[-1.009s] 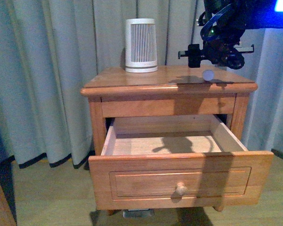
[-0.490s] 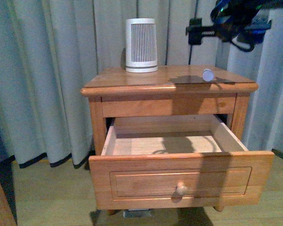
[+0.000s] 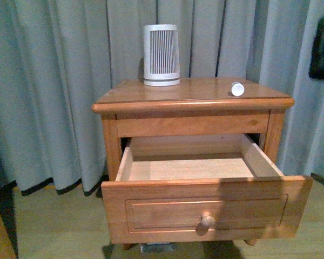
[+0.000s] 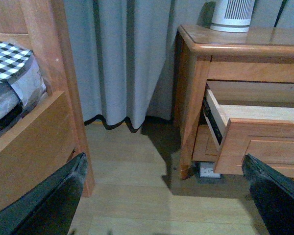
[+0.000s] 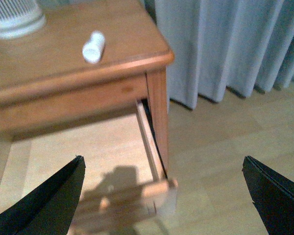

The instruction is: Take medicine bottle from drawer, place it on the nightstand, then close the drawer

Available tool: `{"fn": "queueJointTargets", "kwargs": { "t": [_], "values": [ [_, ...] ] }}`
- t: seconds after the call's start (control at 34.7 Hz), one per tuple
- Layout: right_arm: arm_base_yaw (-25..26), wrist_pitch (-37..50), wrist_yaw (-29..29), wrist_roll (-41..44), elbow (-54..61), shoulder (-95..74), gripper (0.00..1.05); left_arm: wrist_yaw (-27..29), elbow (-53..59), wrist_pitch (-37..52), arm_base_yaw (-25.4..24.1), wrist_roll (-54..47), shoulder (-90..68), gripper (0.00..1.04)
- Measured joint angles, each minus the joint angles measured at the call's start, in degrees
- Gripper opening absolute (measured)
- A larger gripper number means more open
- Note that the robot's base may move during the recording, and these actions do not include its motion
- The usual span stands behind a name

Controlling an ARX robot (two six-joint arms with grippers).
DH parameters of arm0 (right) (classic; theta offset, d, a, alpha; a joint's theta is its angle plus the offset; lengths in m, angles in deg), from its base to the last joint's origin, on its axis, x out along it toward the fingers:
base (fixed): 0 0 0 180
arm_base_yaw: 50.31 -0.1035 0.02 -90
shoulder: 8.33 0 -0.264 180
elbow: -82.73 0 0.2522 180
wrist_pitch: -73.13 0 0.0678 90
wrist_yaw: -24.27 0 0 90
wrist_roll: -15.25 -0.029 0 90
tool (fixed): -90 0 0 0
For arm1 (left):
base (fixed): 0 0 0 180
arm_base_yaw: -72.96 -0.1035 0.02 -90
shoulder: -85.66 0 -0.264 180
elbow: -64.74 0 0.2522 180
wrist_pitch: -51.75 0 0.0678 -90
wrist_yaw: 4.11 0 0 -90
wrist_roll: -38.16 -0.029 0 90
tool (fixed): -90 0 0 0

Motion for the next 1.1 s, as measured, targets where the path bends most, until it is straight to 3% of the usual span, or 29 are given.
{"fn": "queueJointTargets", "kwargs": {
  "t": [0.17,0.4,0.69,1.1],
  "values": [
    [-2.5,1.4,-3.2,-2.4,17.1,3.7,0.98,0.0,0.0,0.0,0.0,0.0,0.0,0.98],
    [-2.2,19.3,-7.0,-0.2,20.7,-12.5,0.98,0.0,0.0,0.0,0.0,0.0,0.0,0.98],
    [-1.2,30.8,-7.0,4.5,10.4,-31.7,0.98,0.0,0.0,0.0,0.0,0.0,0.0,0.98],
    [2.3,27.2,-8.9,7.7,-15.3,-50.6,0.98,0.0,0.0,0.0,0.0,0.0,0.0,0.98]
  ]
}}
